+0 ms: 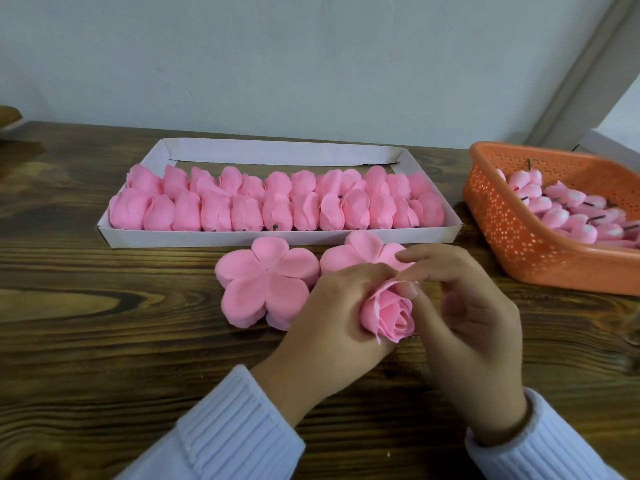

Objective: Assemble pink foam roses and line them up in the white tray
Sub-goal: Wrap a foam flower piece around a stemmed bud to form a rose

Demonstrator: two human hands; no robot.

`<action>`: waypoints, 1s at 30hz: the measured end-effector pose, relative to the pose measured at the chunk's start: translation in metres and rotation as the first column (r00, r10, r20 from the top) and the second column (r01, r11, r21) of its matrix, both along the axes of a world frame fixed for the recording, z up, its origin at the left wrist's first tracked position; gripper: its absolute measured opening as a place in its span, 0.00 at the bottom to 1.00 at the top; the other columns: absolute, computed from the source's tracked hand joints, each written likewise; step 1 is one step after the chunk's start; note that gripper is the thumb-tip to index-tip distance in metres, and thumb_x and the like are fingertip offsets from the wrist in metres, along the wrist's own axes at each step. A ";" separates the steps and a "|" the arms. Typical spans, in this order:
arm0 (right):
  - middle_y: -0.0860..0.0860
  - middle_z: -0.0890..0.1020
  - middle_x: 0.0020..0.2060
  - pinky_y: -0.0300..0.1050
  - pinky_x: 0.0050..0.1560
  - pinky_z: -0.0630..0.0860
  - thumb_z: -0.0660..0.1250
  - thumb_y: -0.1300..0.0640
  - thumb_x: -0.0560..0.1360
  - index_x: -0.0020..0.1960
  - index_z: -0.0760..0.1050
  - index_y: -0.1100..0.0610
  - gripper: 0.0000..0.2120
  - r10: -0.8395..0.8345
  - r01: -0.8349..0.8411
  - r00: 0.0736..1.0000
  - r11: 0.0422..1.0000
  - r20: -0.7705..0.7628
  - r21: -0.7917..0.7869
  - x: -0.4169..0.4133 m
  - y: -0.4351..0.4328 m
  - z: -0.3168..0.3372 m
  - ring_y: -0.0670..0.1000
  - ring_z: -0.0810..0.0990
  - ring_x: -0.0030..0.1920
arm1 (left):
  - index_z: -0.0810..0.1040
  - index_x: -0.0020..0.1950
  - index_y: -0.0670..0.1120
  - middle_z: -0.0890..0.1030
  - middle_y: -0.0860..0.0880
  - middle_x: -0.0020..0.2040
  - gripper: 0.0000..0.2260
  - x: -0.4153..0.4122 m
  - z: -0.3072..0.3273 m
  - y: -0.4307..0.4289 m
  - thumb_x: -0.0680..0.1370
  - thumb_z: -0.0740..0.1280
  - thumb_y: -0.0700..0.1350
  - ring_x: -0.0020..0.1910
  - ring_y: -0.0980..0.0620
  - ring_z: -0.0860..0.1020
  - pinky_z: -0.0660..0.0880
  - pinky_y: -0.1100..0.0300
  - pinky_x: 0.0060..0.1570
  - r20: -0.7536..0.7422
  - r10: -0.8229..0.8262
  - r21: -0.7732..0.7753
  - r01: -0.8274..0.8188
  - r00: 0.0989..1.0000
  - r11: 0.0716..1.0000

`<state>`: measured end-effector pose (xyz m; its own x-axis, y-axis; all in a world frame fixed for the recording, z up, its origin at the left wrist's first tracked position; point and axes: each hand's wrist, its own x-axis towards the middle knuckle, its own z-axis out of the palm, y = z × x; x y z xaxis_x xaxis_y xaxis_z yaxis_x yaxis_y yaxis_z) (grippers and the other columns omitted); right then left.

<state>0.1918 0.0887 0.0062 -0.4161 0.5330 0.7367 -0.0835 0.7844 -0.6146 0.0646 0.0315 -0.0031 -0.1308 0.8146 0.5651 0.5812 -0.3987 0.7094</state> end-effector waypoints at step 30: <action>0.50 0.82 0.51 0.41 0.55 0.73 0.66 0.55 0.72 0.38 0.82 0.47 0.07 0.369 -0.370 0.925 0.812 -0.095 -0.451 0.000 0.002 0.003 0.49 0.76 0.62 | 0.78 0.51 0.48 0.81 0.55 0.43 0.07 0.003 0.004 -0.005 0.73 0.69 0.44 0.46 0.56 0.80 0.76 0.56 0.40 0.002 -0.124 -0.124 0.123 0.992 0.985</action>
<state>0.1920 0.0904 0.0089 -0.6477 0.6124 0.4533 -0.3129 0.3287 -0.8911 0.0674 0.0261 0.0013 -0.0217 0.8878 0.4598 0.5372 -0.3775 0.7543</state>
